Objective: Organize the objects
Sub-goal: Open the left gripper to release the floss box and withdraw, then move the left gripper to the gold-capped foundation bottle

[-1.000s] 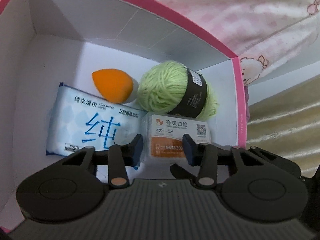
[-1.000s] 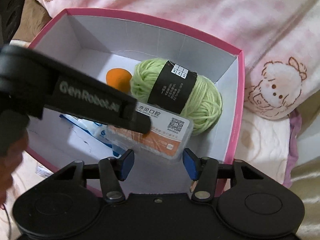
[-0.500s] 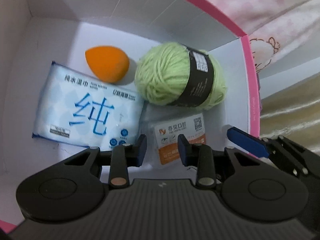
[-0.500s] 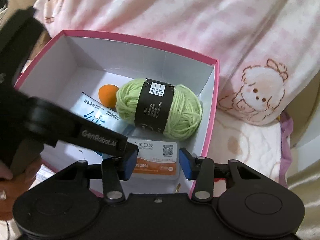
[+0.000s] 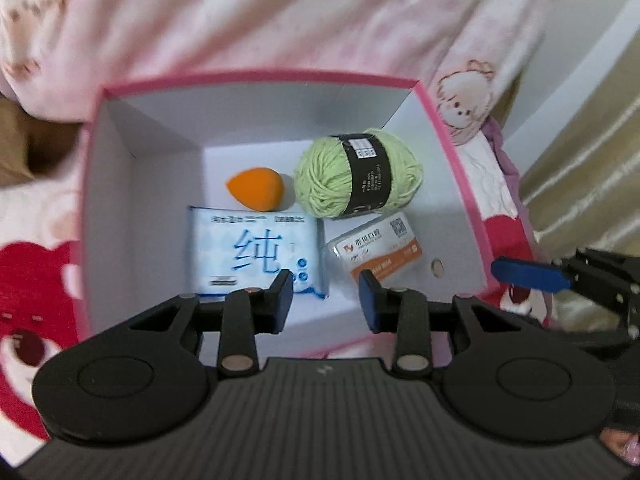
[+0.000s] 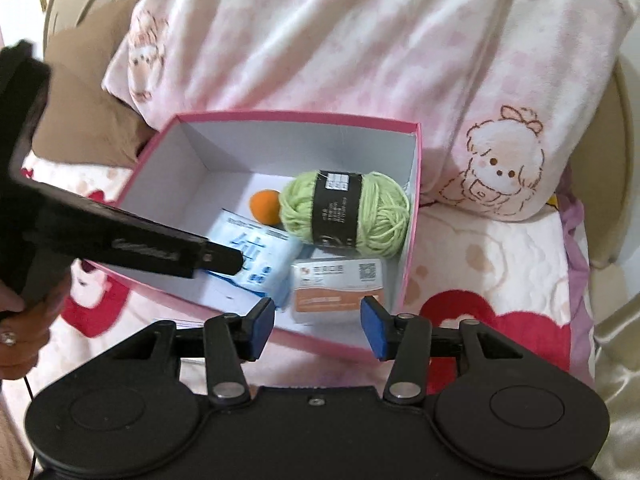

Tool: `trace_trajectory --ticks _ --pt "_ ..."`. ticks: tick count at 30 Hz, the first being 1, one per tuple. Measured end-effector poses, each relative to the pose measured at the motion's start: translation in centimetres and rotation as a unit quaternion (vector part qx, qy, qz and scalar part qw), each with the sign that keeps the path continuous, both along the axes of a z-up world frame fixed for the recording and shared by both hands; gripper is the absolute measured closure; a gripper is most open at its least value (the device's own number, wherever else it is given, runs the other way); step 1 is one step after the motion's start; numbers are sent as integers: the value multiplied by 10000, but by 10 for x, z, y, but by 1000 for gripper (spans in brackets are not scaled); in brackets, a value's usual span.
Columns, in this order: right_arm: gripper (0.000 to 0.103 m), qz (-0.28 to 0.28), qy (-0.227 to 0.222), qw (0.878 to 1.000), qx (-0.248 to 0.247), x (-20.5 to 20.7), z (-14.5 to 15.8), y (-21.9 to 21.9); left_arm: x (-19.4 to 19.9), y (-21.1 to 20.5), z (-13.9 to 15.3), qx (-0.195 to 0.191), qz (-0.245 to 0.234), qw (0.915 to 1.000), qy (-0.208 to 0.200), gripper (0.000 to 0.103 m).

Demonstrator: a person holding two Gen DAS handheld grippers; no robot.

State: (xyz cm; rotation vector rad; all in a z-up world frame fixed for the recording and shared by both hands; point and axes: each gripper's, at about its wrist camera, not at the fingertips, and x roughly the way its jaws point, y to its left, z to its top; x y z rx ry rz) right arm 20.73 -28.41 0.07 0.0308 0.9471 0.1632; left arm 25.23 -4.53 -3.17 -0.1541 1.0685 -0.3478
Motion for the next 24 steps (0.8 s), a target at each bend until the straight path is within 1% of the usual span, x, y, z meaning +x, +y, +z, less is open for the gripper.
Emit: trace_trajectory --ticks 1,2,4,5,8,10,12,14,15,17,21,24 --pt "49 18 -29 10000 20 -4 5 2 -7 0 7 51 -26 10000 -33 61" --pt "49 45 -59 10000 22 -10 11 5 -13 2 15 99 -60 9999 -55 59" --pt "49 99 -95 9999 13 -19 22 10 -27 3 30 123 -191 9997 -69 48" --pt "49 140 -119 9998 -11 -26 29 14 -35 3 38 115 -224 9997 -66 47" --pt "48 295 -203 9993 -76 -44 47 25 -60 6 58 256 -362 9990 -105 43" --pt "45 381 -216 9990 -73 -54 57 29 -79 10 71 360 -430 9982 -190 38" --pt "44 464 -232 9986 -61 -66 66 34 -94 15 80 411 -477 9978 -203 36" --pt "43 536 -214 9983 -27 -79 73 38 -106 20 85 404 -637 9970 -196 36" --pt "43 560 -203 9982 0 -84 76 39 -113 24 86 372 -707 9966 -182 36" --pt "43 627 -164 9979 86 -97 80 43 -122 30 88 426 -727 9964 -133 36" --pt "43 752 -53 9970 182 -119 82 51 -141 43 86 595 -769 9952 -104 36" --pt "39 802 -38 9965 241 -135 78 57 -153 52 82 652 -818 9945 -85 36"
